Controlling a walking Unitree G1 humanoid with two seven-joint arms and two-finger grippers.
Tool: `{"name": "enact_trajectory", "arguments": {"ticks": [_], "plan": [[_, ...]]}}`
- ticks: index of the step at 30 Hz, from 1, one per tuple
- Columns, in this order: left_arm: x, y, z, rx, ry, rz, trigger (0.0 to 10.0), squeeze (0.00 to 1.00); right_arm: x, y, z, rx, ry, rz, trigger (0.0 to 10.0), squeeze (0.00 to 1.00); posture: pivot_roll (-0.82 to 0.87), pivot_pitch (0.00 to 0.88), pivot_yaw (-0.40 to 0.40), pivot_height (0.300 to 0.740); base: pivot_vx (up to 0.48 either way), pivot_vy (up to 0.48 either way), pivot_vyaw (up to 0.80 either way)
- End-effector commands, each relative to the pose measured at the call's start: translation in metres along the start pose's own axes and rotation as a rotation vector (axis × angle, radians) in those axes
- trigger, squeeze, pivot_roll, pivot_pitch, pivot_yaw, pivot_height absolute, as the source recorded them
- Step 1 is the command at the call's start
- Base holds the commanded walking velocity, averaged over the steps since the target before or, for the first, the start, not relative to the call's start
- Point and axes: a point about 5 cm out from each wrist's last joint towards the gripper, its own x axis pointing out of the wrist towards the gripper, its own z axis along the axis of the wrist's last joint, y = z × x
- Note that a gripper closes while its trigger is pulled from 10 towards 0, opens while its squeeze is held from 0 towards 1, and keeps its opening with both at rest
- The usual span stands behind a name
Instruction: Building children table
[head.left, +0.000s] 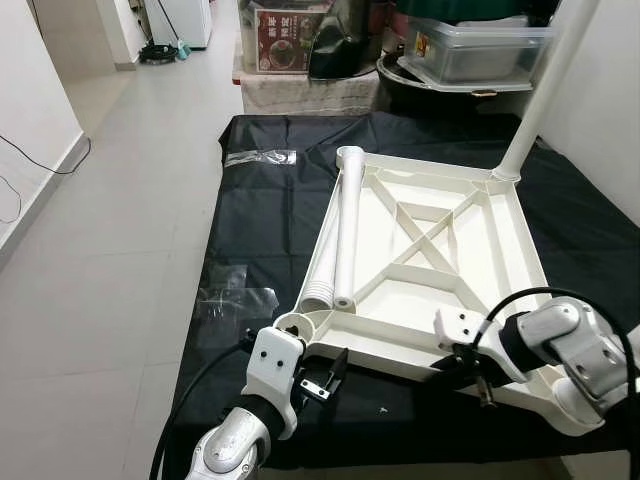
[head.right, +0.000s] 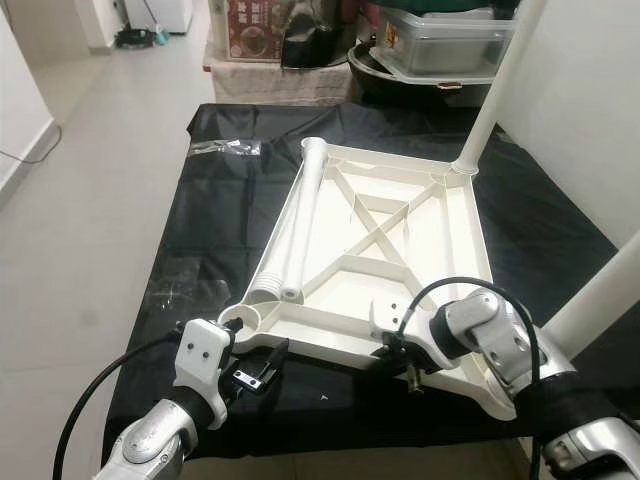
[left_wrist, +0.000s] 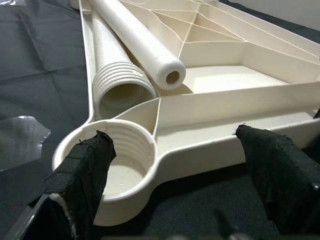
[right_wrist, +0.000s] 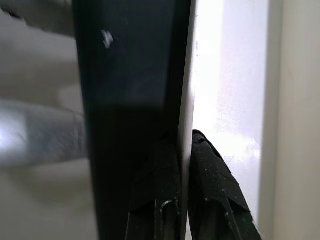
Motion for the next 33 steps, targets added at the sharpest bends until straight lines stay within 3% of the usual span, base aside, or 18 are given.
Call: {"name": "enact_trajectory", "arguments": {"ticks": [1, 4, 5, 6, 7, 10, 12, 13, 14, 18, 20, 21, 22, 23, 25, 26, 30, 33], "plan": [[0.000, -0.001, -0.006, -0.002, 0.022, -0.006, 10.0, 0.00, 0.005, 0.001, 0.003, -0.107, 0.020, 0.048, 0.0, 0.00, 0.02, 0.092, -0.047, 0.740, 0.000, 0.000, 0.00], [-0.001, -0.001, -0.006, -0.003, 0.024, -0.005, 10.0, 0.00, 0.005, -0.005, 0.002, -0.118, 0.019, -0.005, 0.0, 0.00, 0.02, 0.092, -0.047, 0.740, 0.000, 0.000, 0.00], [-0.001, -0.001, -0.006, -0.002, 0.025, -0.005, 10.0, 0.00, 0.004, -0.008, 0.002, -0.104, 0.022, -0.012, 6.1, 0.00, 0.02, 0.088, -0.047, 0.740, 0.000, 0.000, 0.00], [-0.001, -0.001, -0.006, -0.002, 0.025, -0.005, 10.0, 0.00, 0.004, -0.008, 0.002, -0.104, 0.022, -0.012, 6.1, 0.00, 0.02, 0.088, -0.047, 0.740, 0.000, 0.000, 0.00], [0.000, -0.001, -0.007, -0.002, 0.026, -0.006, 10.0, 0.00, 0.004, -0.010, 0.002, -0.119, 0.027, -0.028, 10.0, 0.00, 0.02, 0.088, -0.047, 0.740, 0.000, 0.000, 0.00], [0.000, 0.000, -0.007, -0.002, 0.026, -0.005, 10.0, 0.00, 0.004, -0.013, 0.003, -0.205, 0.058, -0.083, 10.0, 0.00, 0.02, 0.083, -0.047, 0.740, 0.000, 0.000, 0.00], [0.000, 0.000, -0.008, -0.002, 0.027, -0.006, 10.0, 0.00, 0.004, -0.014, 0.002, -0.203, 0.070, -0.071, 10.0, 0.00, 0.02, 0.078, -0.047, 0.740, 0.000, 0.000, 0.00], [0.000, 0.000, -0.008, -0.001, 0.026, -0.007, 10.0, 0.00, 0.003, -0.016, 0.000, -0.178, 0.075, -0.071, 10.0, 1.00, 0.02, 0.077, -0.048, 0.740, 0.000, 0.000, 0.00], [0.000, 0.000, -0.008, -0.001, 0.027, -0.008, 10.0, 0.00, -0.002, -0.019, 0.000, -0.127, 0.067, -0.042, 10.0, 1.00, 0.02, 0.075, -0.045, 0.740, 0.000, 0.000, 0.00], [0.001, 0.000, -0.009, 0.000, 0.026, -0.008, 10.0, 0.00, -0.007, -0.022, 0.003, -0.111, 0.033, -0.034, 10.0, 1.00, 0.02, 0.070, -0.049, 0.740, 0.000, 0.000, 0.00], [0.001, 0.000, -0.009, 0.002, 0.025, -0.008, 10.0, 0.00, -0.021, -0.030, 0.017, -0.088, -0.073, -0.069, 10.0, 1.00, 0.02, 0.065, -0.047, 0.740, 0.000, 0.000, 0.00], [0.001, 0.000, -0.009, 0.002, 0.025, -0.008, 10.0, 0.00, -0.021, -0.030, 0.017, -0.088, -0.073, -0.069, 10.0, 1.00, 0.02, 0.065, -0.047, 0.740, 0.000, 0.000, 0.00], [0.001, 0.000, -0.009, 0.002, 0.025, -0.008, 10.0, 0.00, -0.027, -0.033, 0.024, -0.071, -0.132, -0.073, 10.0, 0.00, 0.02, 0.061, -0.049, 0.740, 0.000, 0.000, 0.00], [0.001, 0.000, -0.009, 0.002, 0.025, -0.008, 10.0, 0.00, -0.027, -0.033, 0.024, -0.071, -0.132, -0.073, 10.0, 0.00, 0.02, 0.061, -0.049, 0.740, 0.000, 0.000, 0.00], [0.001, 0.000, -0.009, 0.002, 0.025, -0.009, 10.0, 0.00, -0.040, -0.038, 0.042, -0.040, -0.280, -0.095, 10.0, 0.00, 0.01, 0.061, -0.048, 0.740, 0.000, 0.000, 0.00], [0.001, 0.000, -0.009, 0.002, 0.025, -0.009, 10.0, 0.00, -0.040, -0.038, 0.042, -0.040, -0.280, -0.095, 10.0, 0.00, 0.01, 0.061, -0.048, 0.740, 0.000, 0.000, 0.00], [0.002, 0.000, -0.011, 0.004, 0.028, -0.011, 10.0, 0.00, -0.064, -0.043, 0.071, 0.006, -0.558, -0.101, 10.0, 0.00, 0.02, 0.049, -0.047, 0.740, 0.000, 0.000, 0.00], [0.001, 0.001, -0.011, 0.006, 0.028, -0.011, 10.0, 0.00, -0.065, -0.052, 0.079, 0.053, -0.617, -0.191, 10.0, 0.00, 0.01, 0.046, -0.045, 0.740, 0.000, 0.000, 0.00]]}}
